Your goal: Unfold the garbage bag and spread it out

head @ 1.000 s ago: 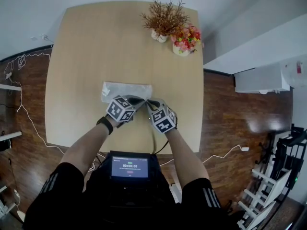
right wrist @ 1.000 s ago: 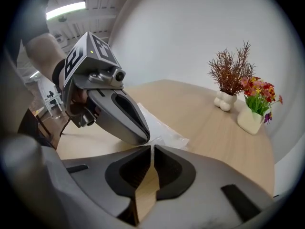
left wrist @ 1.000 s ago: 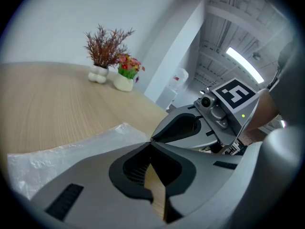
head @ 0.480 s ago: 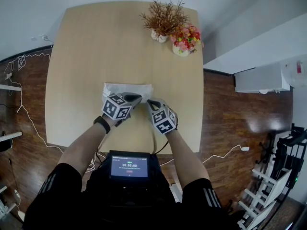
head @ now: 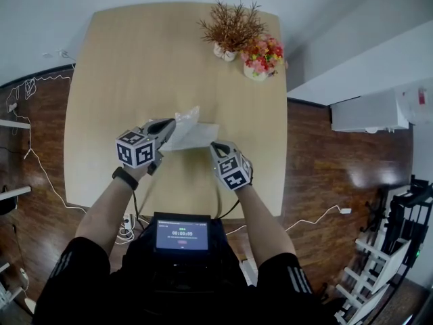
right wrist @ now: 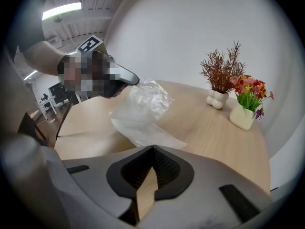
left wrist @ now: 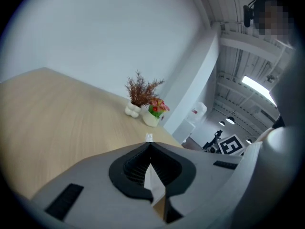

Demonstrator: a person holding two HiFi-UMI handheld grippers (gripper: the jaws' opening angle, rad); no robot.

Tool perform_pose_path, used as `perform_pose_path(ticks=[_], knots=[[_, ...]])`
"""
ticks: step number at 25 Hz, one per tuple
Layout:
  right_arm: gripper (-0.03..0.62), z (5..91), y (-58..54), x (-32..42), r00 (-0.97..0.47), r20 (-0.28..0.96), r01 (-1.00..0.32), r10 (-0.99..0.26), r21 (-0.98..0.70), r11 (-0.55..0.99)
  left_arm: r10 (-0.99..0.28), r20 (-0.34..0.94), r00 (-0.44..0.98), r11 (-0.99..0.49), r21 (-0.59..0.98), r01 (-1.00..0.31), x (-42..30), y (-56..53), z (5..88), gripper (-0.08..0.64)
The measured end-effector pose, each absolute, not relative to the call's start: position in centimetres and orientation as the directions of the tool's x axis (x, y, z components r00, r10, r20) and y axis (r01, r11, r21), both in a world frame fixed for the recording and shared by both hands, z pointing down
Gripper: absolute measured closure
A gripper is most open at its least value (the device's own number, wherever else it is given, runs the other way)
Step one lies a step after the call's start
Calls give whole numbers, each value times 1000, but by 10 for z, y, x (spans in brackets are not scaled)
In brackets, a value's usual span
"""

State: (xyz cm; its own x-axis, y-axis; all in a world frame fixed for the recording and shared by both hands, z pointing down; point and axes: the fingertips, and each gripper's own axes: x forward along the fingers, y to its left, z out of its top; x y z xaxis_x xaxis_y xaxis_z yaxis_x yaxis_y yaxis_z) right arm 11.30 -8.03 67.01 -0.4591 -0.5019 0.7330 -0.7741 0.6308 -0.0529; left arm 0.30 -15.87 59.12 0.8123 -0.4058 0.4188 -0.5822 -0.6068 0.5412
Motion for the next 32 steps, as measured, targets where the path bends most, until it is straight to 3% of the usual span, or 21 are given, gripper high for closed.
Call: perform_pose_path(ticks=[7, 13, 26, 32], knots=[[572, 677, -80, 123, -429, 752, -794, -500, -50, 606, -599, 399, 694, -478, 517, -710, -97, -180, 575, 560], [572, 683, -78, 125, -409, 768, -806, -492, -51, 590, -682, 445, 581, -343, 507, -791, -178, -178, 593, 560], [572, 701, -69, 128, -359, 812, -821, -460, -40, 569, -708, 601, 371, -216, 316, -924, -297, -155, 646, 560], [572, 709, -62, 129, -337, 831, -825, -443, -33, 564, -630, 732, 260, -257, 120, -959, -332, -139, 677, 558]])
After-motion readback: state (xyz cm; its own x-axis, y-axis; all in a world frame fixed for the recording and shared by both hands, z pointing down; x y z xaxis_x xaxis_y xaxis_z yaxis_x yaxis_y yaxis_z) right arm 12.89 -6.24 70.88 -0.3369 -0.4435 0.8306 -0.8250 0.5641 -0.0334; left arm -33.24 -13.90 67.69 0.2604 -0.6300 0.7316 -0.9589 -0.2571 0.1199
